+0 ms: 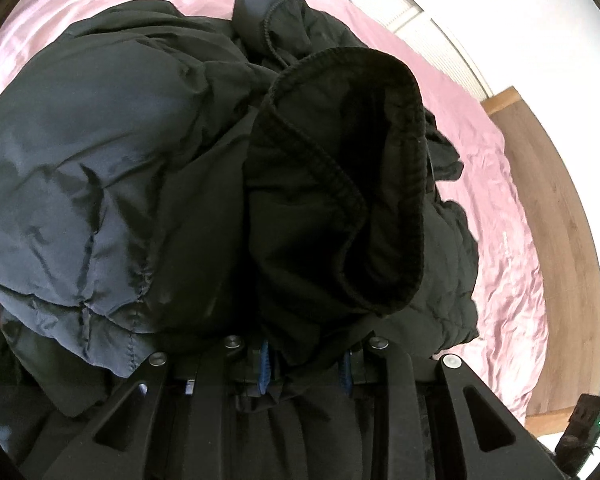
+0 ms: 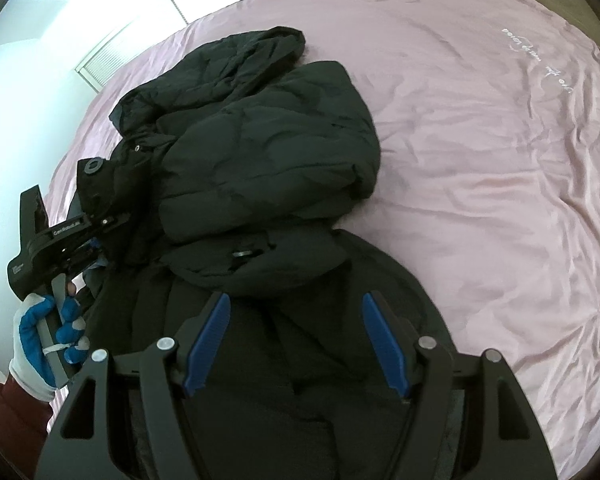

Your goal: Fold large clothes

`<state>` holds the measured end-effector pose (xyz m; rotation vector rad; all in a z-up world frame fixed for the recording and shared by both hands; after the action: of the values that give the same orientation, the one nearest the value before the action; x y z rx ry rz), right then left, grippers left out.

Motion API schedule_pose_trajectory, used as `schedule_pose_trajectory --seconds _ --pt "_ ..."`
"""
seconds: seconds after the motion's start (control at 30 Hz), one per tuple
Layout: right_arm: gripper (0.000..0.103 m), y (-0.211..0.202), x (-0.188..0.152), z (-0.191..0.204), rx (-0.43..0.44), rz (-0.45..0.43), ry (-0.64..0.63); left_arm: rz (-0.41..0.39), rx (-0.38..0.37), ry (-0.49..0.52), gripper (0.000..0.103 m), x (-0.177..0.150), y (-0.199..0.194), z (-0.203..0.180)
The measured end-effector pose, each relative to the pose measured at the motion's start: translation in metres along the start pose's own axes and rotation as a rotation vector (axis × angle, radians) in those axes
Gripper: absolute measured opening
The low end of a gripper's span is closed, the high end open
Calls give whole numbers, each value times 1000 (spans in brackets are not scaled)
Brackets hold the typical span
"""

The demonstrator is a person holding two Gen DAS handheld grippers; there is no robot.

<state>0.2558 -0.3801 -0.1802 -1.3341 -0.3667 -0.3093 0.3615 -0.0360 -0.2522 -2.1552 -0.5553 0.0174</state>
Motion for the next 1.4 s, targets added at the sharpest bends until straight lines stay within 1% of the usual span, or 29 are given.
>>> schedule_pose_trajectory --seconds 0.03,0.13,0.2,0.23,0.3,0.4,0.5,0.57,0.7,0.77,0.87,1.0,1.07,1.13,1.23,1.3,1.4 --pt "68 1 0 2 1 2 -1 3 2 4 28 -1 1 -1" --pt "68 2 1 7 2 3 -6 7 -16 -2 40 -1 0 -5" --pt "68 3 2 8 3 1 -7 10 -17 11 52 -2 -2 -9" --pt "68 3 2 9 4 0 -8 9 -16 29 55 -3 -3 -13" --pt "68 3 4 12 5 -1 -13 10 -20 60 68 -6 -7 -20" --pt "68 5 7 21 9 -5 -26 10 -24 109 76 -11 -14 -28" --pt "68 9 10 31 21 -6 -39 21 -37 140 78 -17 -23 -31" --pt "68 13 12 40 31 -3 -50 36 -65 163 78 -21 -33 -34" --pt "68 22 22 67 63 -1 -91 17 -98 193 78 -17 -61 -30" --pt "68 26 32 87 90 -9 -121 -11 -94 200 78 -8 -76 -24" --pt "68 30 53 120 135 -35 -169 -63 -71 194 78 20 -100 -6" --pt "68 31 88 168 203 -79 -239 -116 -24 185 78 55 -114 12" --pt "68 36 109 195 237 -99 -283 -135 -11 176 78 74 -115 18" --pt "68 44 123 215 250 -108 -324 -141 -6 174 78 85 -113 21" --pt "68 66 137 234 252 -97 -370 -137 8 159 78 99 -98 28" --pt "68 89 141 236 235 -68 -387 -125 29 147 78 104 -84 37" --pt "68 121 138 226 199 -18 -392 -95 64 117 78 106 -60 56"
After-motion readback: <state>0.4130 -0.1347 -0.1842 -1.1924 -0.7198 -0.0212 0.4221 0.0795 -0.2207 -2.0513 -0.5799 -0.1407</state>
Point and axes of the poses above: each gripper's, at about its wrist camera, not at the fingertips, and y roughly the way its jaws point, z to its left, x to its top, the point moved 6 cm from there along y, roughly the way its jaws point, and after that the axes turned 12 degrees about -y, right-handed, at the moved point
